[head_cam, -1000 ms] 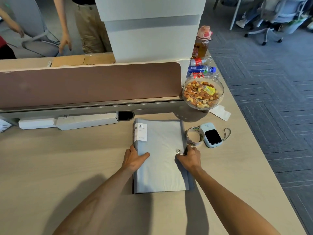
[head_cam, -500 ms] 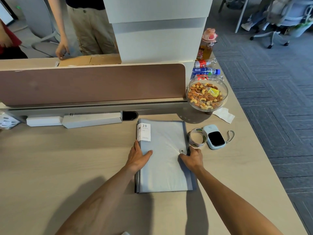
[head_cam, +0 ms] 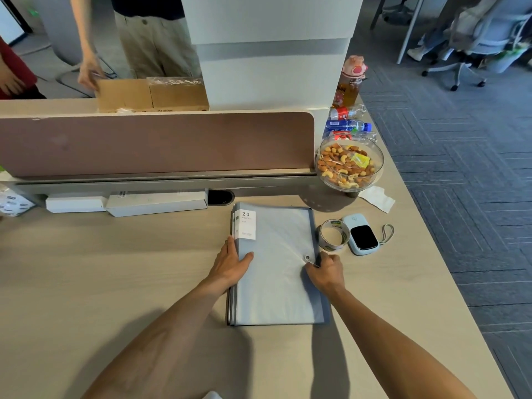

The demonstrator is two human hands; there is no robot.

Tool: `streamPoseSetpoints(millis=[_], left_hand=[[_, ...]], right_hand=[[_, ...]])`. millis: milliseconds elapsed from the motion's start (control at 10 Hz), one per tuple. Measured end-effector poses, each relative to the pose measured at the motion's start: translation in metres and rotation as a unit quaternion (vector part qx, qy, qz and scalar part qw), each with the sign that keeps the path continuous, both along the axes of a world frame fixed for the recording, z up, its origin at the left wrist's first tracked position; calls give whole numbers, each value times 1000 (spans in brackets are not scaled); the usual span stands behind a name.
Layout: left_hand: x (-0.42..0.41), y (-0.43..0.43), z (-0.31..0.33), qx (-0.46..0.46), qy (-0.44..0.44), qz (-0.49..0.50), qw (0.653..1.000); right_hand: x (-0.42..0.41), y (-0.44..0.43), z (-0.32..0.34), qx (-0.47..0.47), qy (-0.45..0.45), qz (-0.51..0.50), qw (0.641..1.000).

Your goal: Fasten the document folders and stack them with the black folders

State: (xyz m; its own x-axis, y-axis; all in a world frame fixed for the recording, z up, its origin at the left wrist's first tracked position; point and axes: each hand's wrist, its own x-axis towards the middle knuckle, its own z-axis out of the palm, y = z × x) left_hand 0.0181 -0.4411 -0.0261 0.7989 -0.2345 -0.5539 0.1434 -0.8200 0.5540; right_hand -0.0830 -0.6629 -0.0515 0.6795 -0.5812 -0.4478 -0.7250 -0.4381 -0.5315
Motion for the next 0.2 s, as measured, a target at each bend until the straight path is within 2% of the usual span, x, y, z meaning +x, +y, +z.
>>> streamPoseSetpoints(millis=[100, 200], left_hand=[[-6, 8, 14, 0, -15, -3, 1000], [-12, 18, 27, 0, -63, -15, 998]], right_hand=[[-4, 10, 10, -74, 12, 27, 997], [1, 23, 16, -147, -19, 54, 987]])
